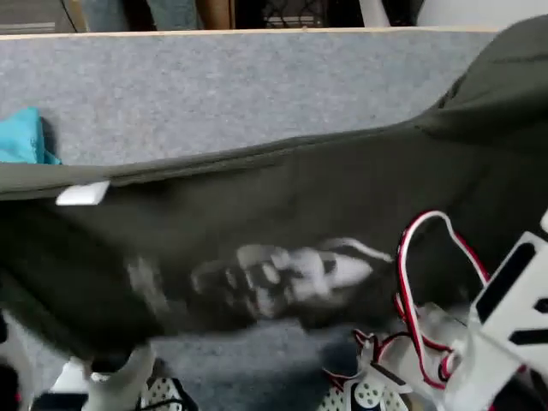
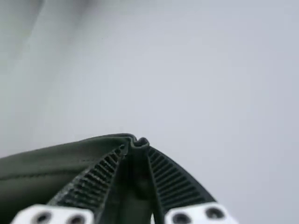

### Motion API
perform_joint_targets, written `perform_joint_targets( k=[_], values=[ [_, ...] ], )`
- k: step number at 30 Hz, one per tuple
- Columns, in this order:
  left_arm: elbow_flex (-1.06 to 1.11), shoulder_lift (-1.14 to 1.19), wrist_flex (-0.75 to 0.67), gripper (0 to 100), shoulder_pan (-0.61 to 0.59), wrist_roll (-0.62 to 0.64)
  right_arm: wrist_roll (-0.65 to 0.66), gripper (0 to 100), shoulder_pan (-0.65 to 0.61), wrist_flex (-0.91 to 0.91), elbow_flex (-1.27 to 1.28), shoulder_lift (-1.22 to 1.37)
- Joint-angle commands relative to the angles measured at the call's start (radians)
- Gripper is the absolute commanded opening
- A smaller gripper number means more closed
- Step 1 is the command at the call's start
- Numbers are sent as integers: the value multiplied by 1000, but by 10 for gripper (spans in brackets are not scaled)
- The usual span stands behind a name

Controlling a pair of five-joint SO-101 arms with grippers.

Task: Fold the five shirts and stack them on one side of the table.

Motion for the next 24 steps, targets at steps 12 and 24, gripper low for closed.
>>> perform_joint_targets(
  k=[12,24],
  values=[
    [1471,-261,-649,29,-33,-12,115,13,-241,89,449,140],
    [1460,264,-1392,29,-82,5,104,13,-427,-387,734,526]
  ],
)
